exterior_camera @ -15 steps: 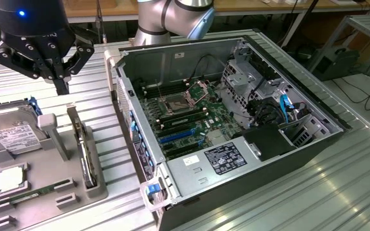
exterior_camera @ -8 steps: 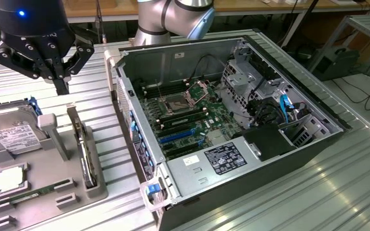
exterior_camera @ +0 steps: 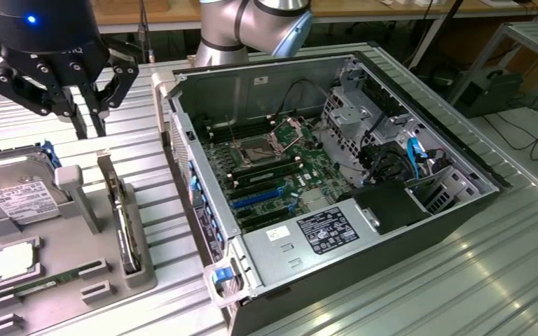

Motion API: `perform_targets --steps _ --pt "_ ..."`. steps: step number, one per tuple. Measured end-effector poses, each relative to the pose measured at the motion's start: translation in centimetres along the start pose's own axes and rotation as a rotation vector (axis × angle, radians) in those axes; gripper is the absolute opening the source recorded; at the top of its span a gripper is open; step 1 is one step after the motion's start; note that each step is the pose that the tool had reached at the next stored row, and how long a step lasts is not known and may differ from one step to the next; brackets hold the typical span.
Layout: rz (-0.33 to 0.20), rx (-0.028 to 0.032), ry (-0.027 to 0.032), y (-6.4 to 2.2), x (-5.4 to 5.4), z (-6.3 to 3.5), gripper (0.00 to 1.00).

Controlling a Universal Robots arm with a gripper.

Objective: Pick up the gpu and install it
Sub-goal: 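Pick up the gpu and move the gpu toward the slot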

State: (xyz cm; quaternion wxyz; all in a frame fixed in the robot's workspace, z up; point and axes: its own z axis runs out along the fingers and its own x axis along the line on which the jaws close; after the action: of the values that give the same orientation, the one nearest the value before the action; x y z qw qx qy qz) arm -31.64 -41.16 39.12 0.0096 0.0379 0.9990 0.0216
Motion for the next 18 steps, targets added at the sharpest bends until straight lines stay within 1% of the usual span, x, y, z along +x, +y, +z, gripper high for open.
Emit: perform_targets --steps 6,7,8,9,10,16,18 --pt "0.000 0.0000 0.0000 0.00 0.00 0.00 0.54" --pt "0.000 0.0000 0.0000 0.00 0.00 0.00 0.54" --pt "0.000 0.0000 0.0000 0.00 0.00 0.00 0.60" --pt "-0.001 0.0001 0.0001 -0.01 0.00 0.01 0.60" --pt "-0.007 -0.0001 0.0004 -0.08 0.00 0.01 0.66" --pt "-0.048 -0.0008 0.0028 -0.32 -0.02 0.03 0.66" --pt "-0.053 -0.0008 0.0032 -0.35 -0.02 0.03 0.66"
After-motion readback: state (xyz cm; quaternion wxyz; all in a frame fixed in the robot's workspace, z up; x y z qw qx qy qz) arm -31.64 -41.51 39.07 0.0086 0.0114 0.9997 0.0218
